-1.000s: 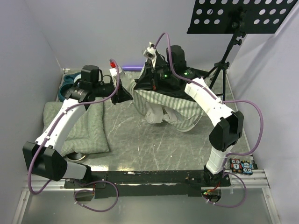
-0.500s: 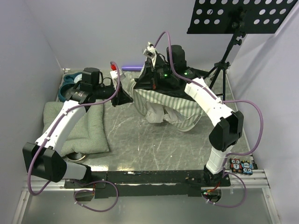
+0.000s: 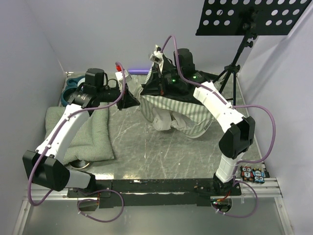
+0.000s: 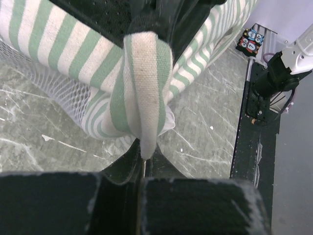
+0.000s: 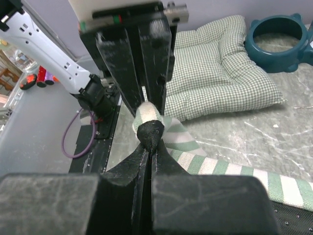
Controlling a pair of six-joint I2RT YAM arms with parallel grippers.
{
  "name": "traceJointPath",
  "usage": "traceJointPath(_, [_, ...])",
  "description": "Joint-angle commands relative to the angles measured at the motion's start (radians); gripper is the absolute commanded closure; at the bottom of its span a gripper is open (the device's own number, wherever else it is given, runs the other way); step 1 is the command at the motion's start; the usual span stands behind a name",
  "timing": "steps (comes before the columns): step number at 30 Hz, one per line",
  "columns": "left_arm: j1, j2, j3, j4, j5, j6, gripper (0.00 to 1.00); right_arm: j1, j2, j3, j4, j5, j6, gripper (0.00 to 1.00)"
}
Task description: Set up the pet tent
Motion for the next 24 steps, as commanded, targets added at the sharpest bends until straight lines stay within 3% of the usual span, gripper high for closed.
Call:
traceJointPath(1, [-0.017, -0.003, 0.063, 0.004, 0.028, -0.02, 0.99, 0.03, -0.068, 0.057, -0.06, -0.033, -0.084, 1.0])
traceJointPath(6, [-0.017, -0.006, 0.072, -0.005, 0.014, -0.01, 0.99, 0.039, -0.071, 0.077, -0.168, -0.032, -0.201, 1.0])
traceJointPath(12, [-0.017, -0.03, 0.039, 0.022, -0.001, -0.006, 0.99, 0.036, -0.085, 0.072, -0.164, -0.023, -0.203, 1.0])
traceJointPath(15, [-0.017, -0.062, -0.044, 0.063, 0.008, 0.005, 0.83, 0.033, -0.094, 0.067, -0.092, -0.021, -0.14, 1.0])
traceJointPath(17, [-0.011, -0.099, -0.134, 0.154, 0.03, -0.021, 0.7, 0.03, -0.093, 0.07, -0.059, -0.024, -0.105, 1.0])
traceJointPath(20, [0.0, -0.168, -0.278, 0.396, 0.039, -0.155, 0.62, 0.03, -0.096, 0.061, -0.015, -0.03, -0.056, 1.0])
traceJointPath(24, [0.0, -0.327, -0.545, 0.888, -0.008, -0.407, 0.57, 0.03, -0.096, 0.058, -0.008, -0.037, -0.04, 1.0])
